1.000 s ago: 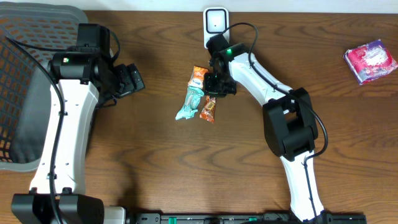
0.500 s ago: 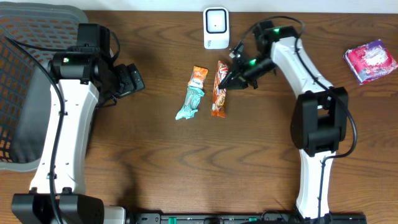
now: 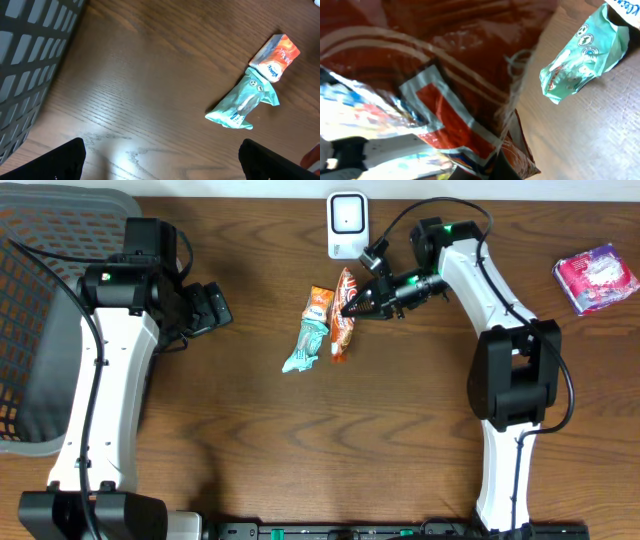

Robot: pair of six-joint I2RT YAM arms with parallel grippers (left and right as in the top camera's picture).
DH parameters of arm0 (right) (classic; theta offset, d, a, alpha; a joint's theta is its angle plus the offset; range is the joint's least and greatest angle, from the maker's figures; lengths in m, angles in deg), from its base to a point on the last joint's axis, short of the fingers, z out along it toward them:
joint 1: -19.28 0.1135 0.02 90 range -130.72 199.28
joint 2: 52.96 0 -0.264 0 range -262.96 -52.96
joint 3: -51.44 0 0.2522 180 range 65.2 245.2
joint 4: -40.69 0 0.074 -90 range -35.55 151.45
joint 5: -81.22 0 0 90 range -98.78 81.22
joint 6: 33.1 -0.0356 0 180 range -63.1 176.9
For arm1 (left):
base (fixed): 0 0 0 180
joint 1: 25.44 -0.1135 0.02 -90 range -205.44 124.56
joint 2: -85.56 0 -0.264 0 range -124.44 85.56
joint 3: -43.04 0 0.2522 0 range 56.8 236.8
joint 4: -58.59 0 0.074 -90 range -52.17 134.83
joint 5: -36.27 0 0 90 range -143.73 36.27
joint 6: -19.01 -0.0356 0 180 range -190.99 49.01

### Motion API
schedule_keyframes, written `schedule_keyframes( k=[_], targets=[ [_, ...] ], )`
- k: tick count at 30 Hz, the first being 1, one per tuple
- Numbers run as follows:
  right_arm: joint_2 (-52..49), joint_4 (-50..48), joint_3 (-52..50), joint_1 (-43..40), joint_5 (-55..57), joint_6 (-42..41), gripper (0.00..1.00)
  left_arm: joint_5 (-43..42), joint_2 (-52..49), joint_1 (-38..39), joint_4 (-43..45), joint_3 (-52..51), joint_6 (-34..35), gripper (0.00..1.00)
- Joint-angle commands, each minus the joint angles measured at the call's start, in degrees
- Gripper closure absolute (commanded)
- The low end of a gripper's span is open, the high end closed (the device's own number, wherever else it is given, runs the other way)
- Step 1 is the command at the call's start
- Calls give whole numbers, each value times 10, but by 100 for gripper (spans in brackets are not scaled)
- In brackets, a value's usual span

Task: Scan the item barcode
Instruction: 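Lift the Delfi bar up to the white scanner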

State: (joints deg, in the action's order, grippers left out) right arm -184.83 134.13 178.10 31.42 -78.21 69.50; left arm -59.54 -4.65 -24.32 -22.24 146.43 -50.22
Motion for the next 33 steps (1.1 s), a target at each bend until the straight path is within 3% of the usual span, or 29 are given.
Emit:
schedule_keyframes(
  k=[1,4,10,13,17,21,33],
  targets=[
    [19,1,11,13,30,59,99,5,4,-2,-2,1,-1,2],
    [19,-8,11,19,84,59,99,5,4,-2,-2,1,-1,2],
    [20,-42,14,33,84,47,99,5,4,-2,-2,1,-1,2],
    [20,-93,21,37,162,-48,99,5,4,-2,-2,1,-1,2],
    [20,-193,45,46,380,-229,99,5,4,-2,-2,1,-1,2],
    [20,-280,90,63,533,-286,99,5,4,-2,-2,1,-1,2],
    [-1,-552,103,65,598,-451,99,5,4,-2,-2,1,-1,2]
  ],
)
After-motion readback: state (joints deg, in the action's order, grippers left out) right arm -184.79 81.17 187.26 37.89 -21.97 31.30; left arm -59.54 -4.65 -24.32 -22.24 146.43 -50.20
